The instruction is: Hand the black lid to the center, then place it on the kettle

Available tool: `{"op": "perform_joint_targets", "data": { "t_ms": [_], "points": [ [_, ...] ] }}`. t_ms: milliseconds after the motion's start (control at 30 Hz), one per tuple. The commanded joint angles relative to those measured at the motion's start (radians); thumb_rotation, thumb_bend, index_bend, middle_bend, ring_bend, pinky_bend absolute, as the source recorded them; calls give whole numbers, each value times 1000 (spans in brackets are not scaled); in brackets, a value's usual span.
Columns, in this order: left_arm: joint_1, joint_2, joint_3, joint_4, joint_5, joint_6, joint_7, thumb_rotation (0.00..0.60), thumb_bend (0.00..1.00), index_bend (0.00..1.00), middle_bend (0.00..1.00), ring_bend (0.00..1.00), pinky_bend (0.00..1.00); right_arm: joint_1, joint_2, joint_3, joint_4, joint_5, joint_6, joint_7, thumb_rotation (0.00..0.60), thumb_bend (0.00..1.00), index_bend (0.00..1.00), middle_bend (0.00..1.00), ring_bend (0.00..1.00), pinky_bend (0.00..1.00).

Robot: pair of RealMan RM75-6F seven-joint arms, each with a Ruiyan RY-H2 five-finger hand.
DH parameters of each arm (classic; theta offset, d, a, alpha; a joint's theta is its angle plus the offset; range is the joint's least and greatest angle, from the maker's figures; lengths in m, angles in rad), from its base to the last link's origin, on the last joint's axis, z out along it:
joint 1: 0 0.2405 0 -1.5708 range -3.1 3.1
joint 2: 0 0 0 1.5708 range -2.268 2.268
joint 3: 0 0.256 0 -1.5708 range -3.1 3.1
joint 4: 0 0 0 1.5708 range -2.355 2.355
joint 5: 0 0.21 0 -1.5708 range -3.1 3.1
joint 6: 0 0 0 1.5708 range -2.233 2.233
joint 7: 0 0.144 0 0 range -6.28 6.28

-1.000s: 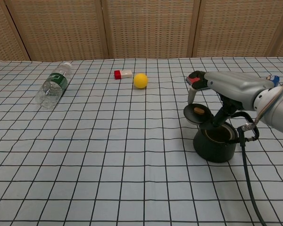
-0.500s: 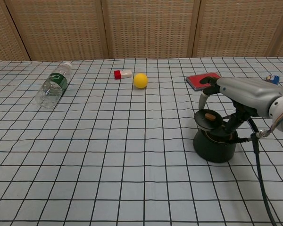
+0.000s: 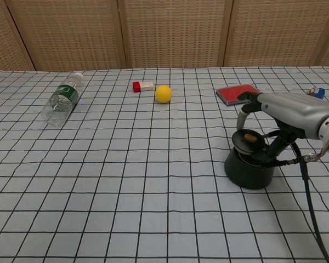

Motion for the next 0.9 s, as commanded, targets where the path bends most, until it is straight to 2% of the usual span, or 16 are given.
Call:
{"op": "perform_joint_targets", "data": {
  "t_ms": [33,333,600,900],
  "points": [
    [0,2,0,-1,1,0,-2,600,102,1,0,0,0,-3,1,2,3,4,-3,0,600,434,500,63,0,0],
    [0,4,1,-3,-4,-4,2,600,102,1,0,0,0,-9,7,-2,1,19,-17,-16,600,415,477,30,0,0],
    [-1,7,2,-5,-6,-9,4,600,101,2,0,0,0,-14,14,-1,-12,9,-16,-21,600,367,365,0,0,0],
    [0,11,3,-8,-5,-8,4,600,102,2,0,0,0,-24,29,-5,-29,5,-13,-23,600,346,286,0,0,0]
  ]
}}
